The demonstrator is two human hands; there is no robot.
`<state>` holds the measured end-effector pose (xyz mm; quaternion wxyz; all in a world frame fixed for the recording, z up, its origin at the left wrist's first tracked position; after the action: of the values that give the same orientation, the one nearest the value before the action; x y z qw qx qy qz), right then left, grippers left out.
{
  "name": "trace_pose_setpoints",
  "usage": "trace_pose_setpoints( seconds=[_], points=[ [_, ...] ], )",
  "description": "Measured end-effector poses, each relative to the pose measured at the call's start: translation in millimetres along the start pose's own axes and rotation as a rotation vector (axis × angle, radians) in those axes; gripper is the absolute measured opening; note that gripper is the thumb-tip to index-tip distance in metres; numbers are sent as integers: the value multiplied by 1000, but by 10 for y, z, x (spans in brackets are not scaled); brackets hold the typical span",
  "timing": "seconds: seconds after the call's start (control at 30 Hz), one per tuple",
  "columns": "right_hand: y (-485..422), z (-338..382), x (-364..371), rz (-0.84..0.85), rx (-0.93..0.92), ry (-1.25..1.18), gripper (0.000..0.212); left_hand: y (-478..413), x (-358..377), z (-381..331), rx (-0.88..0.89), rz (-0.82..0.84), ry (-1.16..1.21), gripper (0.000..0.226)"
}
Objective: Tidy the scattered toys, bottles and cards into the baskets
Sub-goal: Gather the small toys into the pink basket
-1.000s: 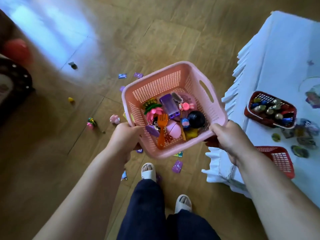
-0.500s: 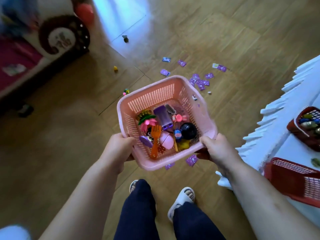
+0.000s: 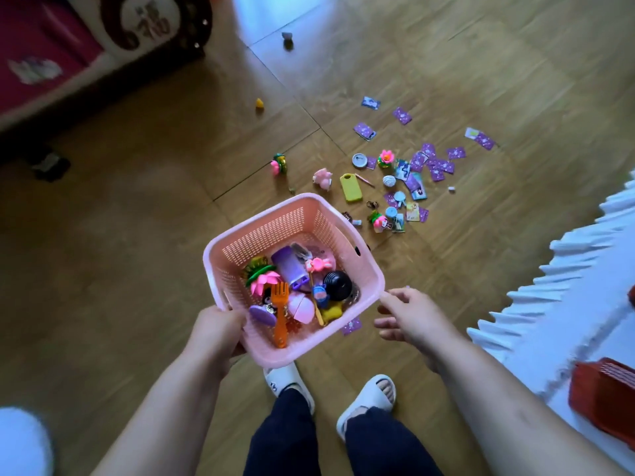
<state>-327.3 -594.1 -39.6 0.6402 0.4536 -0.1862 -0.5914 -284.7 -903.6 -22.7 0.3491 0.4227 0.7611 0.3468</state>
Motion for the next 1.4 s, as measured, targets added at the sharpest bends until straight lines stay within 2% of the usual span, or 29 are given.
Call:
trace_pose_setpoints(
  seconds=[0.03, 0.2, 0.37, 0.57, 0.77, 0.97, 1.07, 1.2, 1.3, 1.4],
  points=[
    [-48, 54, 66, -1, 0, 4, 12, -78, -91, -23, -12, -15, 12, 56],
    [-257, 337, 366, 5, -25, 33, 13, -478, -450, -148, -70, -121, 81, 25],
    [-548, 517, 479, -1, -20, 93, 11, -790, -602, -261, -113, -175, 142, 31],
    [-1084, 584, 446, 28, 16, 170, 12, -1098, -372, -274, -222, -223, 275, 42],
    [-1982, 783, 396, 113, 0, 286, 8, -1678, 45, -232, -238, -294, 444, 24],
    [-3358, 736, 513, 104, -99, 567, 5, -2920, 785, 42, -258, -310, 642, 35],
    [-4180, 542, 850, 102, -159, 705, 2, -3818, 987, 196, -231, -288, 650, 21],
    [-5113, 349, 1446, 87, -259, 835, 7, -4900, 1051, 401, -165, -276, 628, 23],
    [-5804, 218, 2012, 54, -366, 955, 25, -5659, 1097, 646, -102, -257, 614, 18],
    [-6240, 286, 2188, -124, -455, 1105, 47, -6046, 1191, 747, -71, -264, 635, 15]
  ],
)
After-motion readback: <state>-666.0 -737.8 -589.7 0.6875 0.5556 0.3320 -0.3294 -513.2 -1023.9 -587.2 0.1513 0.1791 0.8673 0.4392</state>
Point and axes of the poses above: each hand's wrist, its own y-axis away from the middle knuckle, its own x-axis out of the palm, z = x × y, the point moved 10 cm from there along -y, towards the middle knuckle, and after that the axes turned 9 degrees about y, right-handed, at the moved point
